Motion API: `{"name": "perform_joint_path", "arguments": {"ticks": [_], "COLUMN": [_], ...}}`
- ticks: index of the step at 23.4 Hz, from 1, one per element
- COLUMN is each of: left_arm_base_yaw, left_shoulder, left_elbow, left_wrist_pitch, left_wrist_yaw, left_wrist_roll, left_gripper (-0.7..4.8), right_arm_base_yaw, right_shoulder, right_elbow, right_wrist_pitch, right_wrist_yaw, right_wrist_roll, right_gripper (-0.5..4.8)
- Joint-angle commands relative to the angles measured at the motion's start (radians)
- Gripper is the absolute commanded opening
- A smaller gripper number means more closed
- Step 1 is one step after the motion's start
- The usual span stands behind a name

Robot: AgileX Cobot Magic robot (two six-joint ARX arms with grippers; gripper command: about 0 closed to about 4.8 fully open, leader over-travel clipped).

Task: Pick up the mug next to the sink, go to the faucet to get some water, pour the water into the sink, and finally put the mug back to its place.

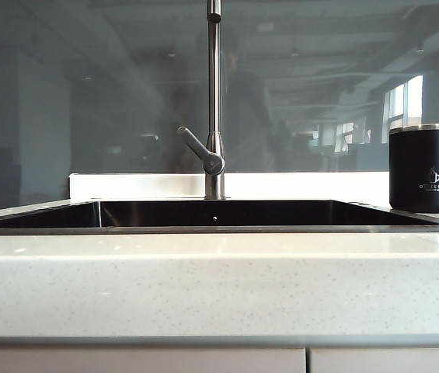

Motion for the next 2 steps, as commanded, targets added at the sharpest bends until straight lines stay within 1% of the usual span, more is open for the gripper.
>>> {"name": "perform_joint_path", "arguments": {"ticks": [1,2], "left_arm_base_yaw": [0.001,0.001], "left_shoulder": [0.000,0.000], "left_elbow": [0.003,0.003], "left_wrist_pitch": [0.011,0.011], "left_wrist_yaw": [0.004,0.004], "left_wrist_roll": [0.001,0.001], "left_gripper": [-0.05,-0.05], "right_arm_base_yaw": [-0.001,-0.001], "right_shoulder": [-0.002,-0.002], "right_elbow": [-0.003,-0.003], "right_wrist_pitch": [0.017,0.017], "right_wrist_yaw": [-0.001,-0.001], "right_wrist_roll": [-0.003,-0.003], "right_gripper": [-0.08,-0.08]}}
